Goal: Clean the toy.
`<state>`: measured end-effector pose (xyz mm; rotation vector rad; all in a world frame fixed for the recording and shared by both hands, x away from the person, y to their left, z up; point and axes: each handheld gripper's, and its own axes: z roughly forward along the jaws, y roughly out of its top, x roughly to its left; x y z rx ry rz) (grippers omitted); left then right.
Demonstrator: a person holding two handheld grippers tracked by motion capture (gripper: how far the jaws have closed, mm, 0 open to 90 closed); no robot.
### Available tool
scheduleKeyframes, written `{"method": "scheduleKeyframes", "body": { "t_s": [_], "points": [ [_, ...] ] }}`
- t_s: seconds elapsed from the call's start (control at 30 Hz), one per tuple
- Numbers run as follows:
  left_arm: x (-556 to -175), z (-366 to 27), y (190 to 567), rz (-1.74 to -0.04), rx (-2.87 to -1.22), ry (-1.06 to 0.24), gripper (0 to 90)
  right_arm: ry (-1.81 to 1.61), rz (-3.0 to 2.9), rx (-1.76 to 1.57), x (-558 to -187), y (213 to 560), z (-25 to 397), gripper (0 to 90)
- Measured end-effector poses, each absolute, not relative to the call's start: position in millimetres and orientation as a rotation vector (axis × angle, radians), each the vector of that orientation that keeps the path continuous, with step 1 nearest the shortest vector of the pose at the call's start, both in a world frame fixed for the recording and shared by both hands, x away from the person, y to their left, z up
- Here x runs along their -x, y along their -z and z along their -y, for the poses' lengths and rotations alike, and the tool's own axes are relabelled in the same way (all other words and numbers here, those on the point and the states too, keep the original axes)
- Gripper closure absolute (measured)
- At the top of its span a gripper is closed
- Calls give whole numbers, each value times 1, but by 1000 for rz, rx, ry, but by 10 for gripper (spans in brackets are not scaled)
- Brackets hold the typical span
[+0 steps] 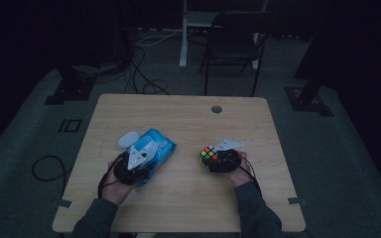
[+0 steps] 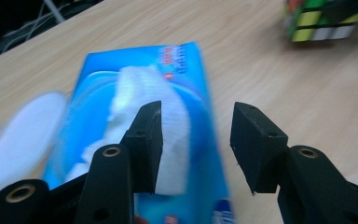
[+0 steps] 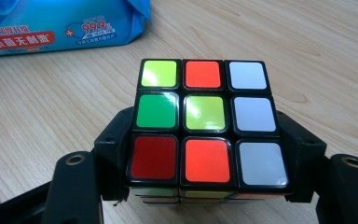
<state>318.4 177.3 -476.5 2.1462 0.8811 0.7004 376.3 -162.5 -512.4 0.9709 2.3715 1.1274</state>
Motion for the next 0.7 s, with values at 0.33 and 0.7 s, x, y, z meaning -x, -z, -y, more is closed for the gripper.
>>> {"method": "scheduleKeyframes", "body": {
  "t_s": [0.33, 0.7],
  "points": [
    [-338, -177, 481, -962, -2192, -731, 753, -1128, -2368, -978, -377, 513, 164, 338],
    [-338, -175, 457, -906, -2112, -670, 898, -1135, -2362, -980, -376, 513, 164, 338]
  ]
}}
